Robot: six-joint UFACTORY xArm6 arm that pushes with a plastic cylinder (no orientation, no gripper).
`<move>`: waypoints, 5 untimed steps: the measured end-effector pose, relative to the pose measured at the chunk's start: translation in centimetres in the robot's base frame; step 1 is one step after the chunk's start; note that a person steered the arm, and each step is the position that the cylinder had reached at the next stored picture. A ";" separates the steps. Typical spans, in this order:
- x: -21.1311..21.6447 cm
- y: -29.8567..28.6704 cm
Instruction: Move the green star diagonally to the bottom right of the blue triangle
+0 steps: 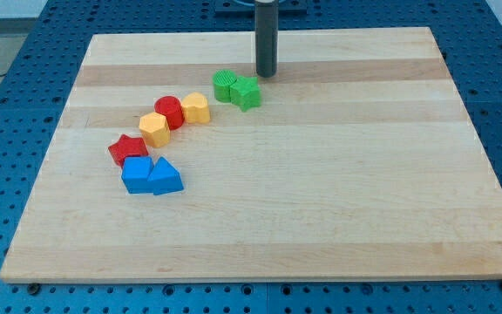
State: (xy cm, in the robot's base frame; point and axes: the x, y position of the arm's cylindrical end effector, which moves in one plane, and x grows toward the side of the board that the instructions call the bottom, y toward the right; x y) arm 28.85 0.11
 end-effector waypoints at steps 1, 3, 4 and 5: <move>1.9 -0.6; 7.6 -0.6; 8.5 -1.0; 6.0 -1.8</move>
State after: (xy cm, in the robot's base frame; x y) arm 34.81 -1.69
